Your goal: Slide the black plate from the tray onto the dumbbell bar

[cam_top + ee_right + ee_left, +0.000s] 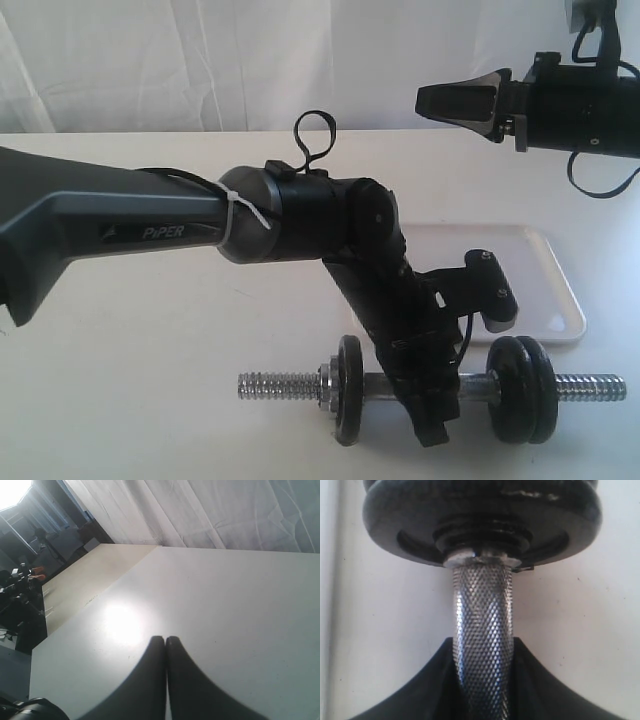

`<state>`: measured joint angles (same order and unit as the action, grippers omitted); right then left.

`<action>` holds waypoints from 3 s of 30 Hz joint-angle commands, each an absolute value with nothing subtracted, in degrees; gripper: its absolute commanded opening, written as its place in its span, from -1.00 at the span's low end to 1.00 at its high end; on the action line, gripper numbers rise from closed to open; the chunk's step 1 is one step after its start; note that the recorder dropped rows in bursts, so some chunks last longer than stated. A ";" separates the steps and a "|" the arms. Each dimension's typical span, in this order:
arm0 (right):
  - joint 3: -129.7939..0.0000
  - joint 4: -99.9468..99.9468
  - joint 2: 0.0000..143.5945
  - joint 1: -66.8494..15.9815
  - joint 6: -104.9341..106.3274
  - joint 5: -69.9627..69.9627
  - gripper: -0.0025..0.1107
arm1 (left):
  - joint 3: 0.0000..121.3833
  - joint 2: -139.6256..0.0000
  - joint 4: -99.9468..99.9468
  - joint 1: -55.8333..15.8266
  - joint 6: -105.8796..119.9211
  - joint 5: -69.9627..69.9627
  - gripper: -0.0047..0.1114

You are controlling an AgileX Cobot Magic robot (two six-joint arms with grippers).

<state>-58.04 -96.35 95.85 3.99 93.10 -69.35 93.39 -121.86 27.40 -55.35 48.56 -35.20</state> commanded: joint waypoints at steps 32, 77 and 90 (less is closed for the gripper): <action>-58.21 -96.73 95.41 4.34 94.12 -69.96 -0.96 | 95.39 -117.42 29.12 -55.43 48.39 -36.02 -0.92; -58.21 -96.73 95.41 4.34 94.12 -69.96 -0.96 | 95.39 -118.64 26.06 -55.43 43.85 -36.23 -0.92; -58.21 -96.73 95.41 4.34 94.12 -69.96 -0.96 | 95.39 -119.58 26.06 -55.43 43.85 -36.60 -0.34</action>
